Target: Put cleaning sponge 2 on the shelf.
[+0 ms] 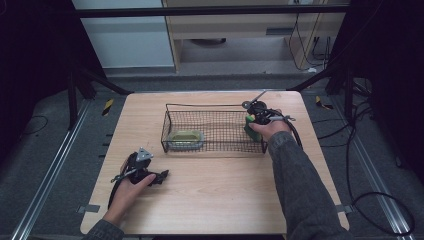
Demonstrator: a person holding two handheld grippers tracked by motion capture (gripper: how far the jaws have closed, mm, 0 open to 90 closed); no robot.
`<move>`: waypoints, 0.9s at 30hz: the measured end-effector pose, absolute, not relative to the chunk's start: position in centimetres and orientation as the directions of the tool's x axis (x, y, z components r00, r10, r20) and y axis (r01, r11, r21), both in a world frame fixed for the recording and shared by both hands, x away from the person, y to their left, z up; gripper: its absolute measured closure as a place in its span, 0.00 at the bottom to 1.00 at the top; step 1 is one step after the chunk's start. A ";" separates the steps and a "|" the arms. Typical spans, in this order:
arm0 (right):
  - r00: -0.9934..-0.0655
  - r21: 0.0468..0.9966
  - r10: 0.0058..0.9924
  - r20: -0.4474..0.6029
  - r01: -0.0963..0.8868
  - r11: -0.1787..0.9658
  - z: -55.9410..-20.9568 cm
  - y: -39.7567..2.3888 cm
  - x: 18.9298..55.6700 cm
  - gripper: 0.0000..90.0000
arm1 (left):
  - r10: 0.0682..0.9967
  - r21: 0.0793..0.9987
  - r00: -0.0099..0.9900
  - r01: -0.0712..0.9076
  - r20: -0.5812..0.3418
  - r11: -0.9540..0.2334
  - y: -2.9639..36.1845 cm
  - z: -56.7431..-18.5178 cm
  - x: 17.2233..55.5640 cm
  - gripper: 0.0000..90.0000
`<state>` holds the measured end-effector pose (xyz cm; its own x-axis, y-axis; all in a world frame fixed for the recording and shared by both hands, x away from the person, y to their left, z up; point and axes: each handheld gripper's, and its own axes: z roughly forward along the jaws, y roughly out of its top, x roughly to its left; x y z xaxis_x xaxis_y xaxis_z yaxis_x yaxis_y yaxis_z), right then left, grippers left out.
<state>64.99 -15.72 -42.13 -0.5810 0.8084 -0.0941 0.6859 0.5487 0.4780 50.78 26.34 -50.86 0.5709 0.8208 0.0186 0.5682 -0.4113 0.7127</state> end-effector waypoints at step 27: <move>-0.626 0.498 0.778 -0.062 0.656 0.568 -39.5 -14.6 62.2 0.68 | 0.821 0.713 0.571 0.569 0.017 -0.411 26.3 -50.9 50.8 0.00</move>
